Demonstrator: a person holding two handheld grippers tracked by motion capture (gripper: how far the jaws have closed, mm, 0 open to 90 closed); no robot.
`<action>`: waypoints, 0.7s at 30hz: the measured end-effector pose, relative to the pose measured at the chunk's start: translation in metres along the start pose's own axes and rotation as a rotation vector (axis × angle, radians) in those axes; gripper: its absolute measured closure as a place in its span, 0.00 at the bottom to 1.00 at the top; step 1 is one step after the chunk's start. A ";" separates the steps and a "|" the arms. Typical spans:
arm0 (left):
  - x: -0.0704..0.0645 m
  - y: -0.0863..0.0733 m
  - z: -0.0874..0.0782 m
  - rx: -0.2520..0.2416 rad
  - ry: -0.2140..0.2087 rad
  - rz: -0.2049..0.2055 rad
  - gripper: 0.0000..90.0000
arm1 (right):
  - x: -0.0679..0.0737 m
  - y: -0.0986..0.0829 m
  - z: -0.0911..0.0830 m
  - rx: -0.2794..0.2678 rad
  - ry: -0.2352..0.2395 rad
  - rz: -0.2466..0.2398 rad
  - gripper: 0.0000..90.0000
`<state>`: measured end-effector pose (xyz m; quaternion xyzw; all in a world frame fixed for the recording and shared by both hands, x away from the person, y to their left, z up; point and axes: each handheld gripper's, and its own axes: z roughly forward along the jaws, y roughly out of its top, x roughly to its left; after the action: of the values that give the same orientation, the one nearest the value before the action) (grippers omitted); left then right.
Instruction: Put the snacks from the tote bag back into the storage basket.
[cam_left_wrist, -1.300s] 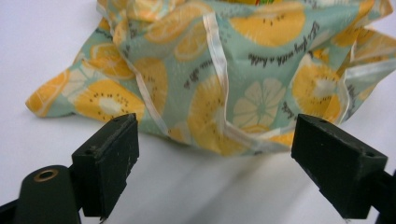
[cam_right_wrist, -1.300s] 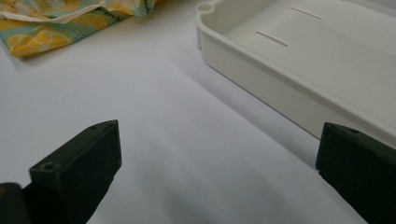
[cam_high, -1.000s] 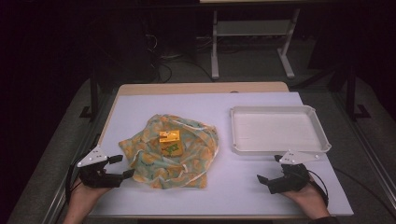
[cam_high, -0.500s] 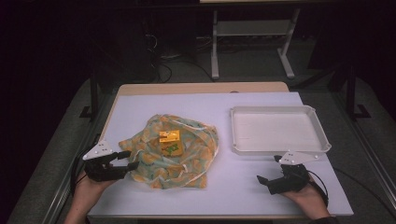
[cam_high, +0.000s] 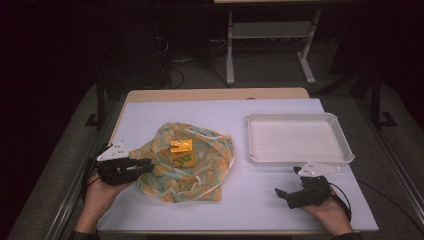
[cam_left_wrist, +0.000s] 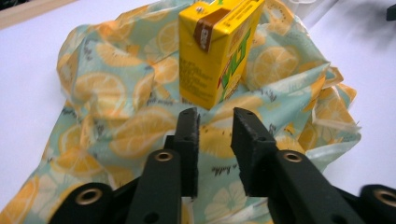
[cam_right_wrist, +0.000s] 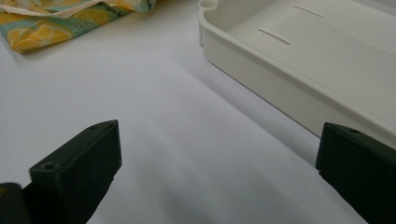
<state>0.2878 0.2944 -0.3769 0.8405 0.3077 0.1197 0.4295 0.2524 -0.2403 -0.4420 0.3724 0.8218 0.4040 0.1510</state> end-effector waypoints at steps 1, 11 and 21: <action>0.000 0.002 0.001 0.003 -0.006 0.001 0.83 | 0.000 0.000 0.000 0.000 0.000 0.002 0.00; 0.002 0.014 0.013 0.012 -0.025 0.015 1.00 | 0.000 0.000 0.000 0.002 0.003 -0.001 0.00; 0.001 0.025 0.029 0.020 -0.039 0.044 1.00 | 0.001 0.000 0.001 0.005 0.007 -0.008 0.00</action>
<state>0.3125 0.2654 -0.3739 0.8536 0.2819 0.1097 0.4241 0.2522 -0.2390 -0.4420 0.3681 0.8249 0.4024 0.1488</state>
